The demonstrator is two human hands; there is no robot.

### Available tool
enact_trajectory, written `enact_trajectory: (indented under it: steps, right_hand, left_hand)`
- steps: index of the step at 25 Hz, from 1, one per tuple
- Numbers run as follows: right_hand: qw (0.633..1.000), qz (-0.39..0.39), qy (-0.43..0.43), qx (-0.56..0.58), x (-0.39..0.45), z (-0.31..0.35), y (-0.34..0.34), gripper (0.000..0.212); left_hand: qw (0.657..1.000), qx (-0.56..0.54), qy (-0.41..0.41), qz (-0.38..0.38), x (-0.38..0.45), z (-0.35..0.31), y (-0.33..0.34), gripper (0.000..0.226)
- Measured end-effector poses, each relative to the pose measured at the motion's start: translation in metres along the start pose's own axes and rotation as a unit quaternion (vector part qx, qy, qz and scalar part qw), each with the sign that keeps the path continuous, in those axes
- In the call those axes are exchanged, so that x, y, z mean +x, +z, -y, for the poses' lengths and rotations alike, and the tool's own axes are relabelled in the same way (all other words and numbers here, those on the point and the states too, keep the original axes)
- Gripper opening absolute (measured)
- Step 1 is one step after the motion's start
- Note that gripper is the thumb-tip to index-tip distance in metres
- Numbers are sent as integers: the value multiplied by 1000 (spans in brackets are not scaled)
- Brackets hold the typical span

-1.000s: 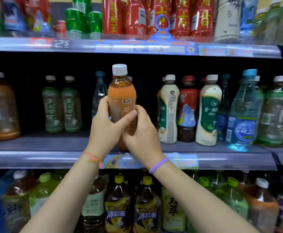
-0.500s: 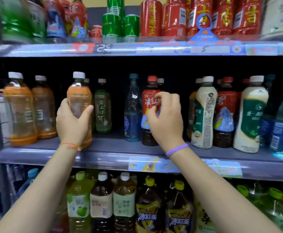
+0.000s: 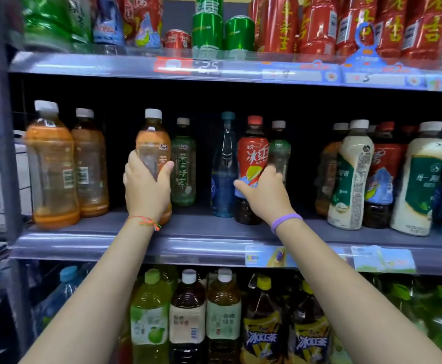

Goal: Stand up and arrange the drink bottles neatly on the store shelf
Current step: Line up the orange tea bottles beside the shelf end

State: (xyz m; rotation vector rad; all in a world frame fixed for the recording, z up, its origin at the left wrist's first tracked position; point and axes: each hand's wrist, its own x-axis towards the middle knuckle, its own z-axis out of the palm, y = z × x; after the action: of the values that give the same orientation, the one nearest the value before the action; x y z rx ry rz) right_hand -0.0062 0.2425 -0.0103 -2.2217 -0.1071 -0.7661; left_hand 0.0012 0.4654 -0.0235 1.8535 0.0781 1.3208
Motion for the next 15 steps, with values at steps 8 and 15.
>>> enact_trajectory:
  steps: [8,15]
  right_hand:
    - [988,-1,-107,-113,1,-11,-23,32]
    - [785,-277,-199,-517,30,-87,-100,35]
  left_hand:
    - [956,81,276,-61,-34,-62,17,61]
    - [911,-17,331,244,-93,-141,97,29]
